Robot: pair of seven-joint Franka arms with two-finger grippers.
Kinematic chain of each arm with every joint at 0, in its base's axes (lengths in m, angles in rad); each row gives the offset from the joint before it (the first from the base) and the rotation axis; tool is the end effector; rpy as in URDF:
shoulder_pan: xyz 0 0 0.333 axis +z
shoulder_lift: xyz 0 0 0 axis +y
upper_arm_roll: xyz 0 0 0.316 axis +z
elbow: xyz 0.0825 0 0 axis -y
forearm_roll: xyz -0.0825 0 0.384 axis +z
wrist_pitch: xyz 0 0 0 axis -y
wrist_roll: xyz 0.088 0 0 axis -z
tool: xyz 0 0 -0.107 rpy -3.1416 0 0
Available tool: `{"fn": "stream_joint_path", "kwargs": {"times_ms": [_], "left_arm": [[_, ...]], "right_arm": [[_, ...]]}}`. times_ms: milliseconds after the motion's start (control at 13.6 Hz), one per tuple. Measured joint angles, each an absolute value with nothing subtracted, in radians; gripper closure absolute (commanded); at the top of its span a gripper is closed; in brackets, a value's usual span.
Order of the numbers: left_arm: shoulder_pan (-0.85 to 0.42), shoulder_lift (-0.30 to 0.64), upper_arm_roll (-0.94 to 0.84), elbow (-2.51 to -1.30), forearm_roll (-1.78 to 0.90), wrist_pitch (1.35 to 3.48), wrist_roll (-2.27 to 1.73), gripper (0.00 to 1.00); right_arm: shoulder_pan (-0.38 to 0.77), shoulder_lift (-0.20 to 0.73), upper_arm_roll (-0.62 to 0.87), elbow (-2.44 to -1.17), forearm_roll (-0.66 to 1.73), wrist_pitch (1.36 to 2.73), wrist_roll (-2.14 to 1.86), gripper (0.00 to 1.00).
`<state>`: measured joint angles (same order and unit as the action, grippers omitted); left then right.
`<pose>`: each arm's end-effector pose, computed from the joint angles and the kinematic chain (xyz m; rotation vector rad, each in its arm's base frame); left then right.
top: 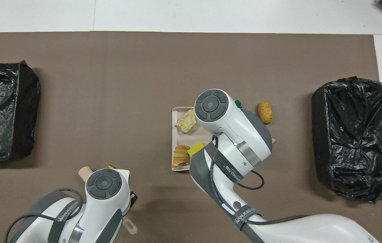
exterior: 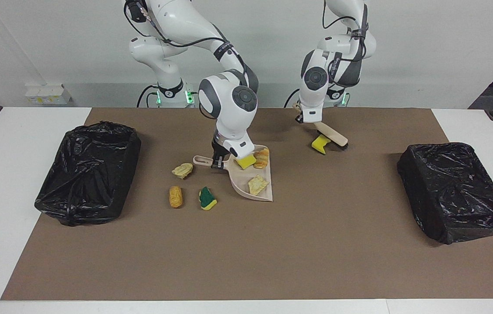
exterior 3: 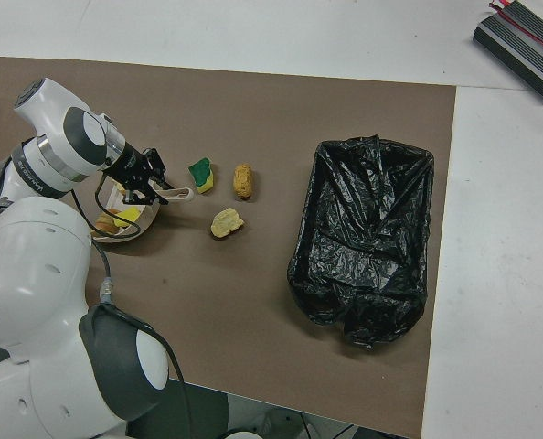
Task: Sweep and dump trash in bin
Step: 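Sweep the yellow sponge pieces into the dustpan with the left gripper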
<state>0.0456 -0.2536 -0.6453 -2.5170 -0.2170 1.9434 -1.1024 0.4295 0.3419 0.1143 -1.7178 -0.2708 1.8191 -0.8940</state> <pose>0.3260 -0.2322 0.3279 -2.7173 -0.9346 0.3838 0.5470 0.2985 0.3737 2.1203 2.0438 -0.4000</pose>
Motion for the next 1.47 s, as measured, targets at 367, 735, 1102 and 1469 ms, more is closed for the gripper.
{"fn": "stream_joint_path", "kwargs": {"times_ms": [367,735,1102,1469], "left_arm": [[0.074,-0.093,-0.645,-2.369,-0.22,2.143,-0.97,1.0],[0.011,-0.017,-0.66,-2.279,-0.22,2.168,-0.826,1.0],[-0.063,-0.016,-0.678,-2.273,-0.222,2.187,-0.686,1.0],[-0.101,0.012,-0.689,-2.201,-0.266,2.185,-0.582,1.0]], "right_arm": [[0.429,0.342,0.114,-1.718,-0.27,1.82,-0.894,1.0],[0.429,0.342,0.113,-1.721,-0.239,1.832,-0.894,1.0],[0.429,0.342,0.113,-1.724,-0.239,1.836,-0.893,1.0],[0.431,0.342,0.116,-1.73,-0.238,1.82,-0.857,1.0]]}}
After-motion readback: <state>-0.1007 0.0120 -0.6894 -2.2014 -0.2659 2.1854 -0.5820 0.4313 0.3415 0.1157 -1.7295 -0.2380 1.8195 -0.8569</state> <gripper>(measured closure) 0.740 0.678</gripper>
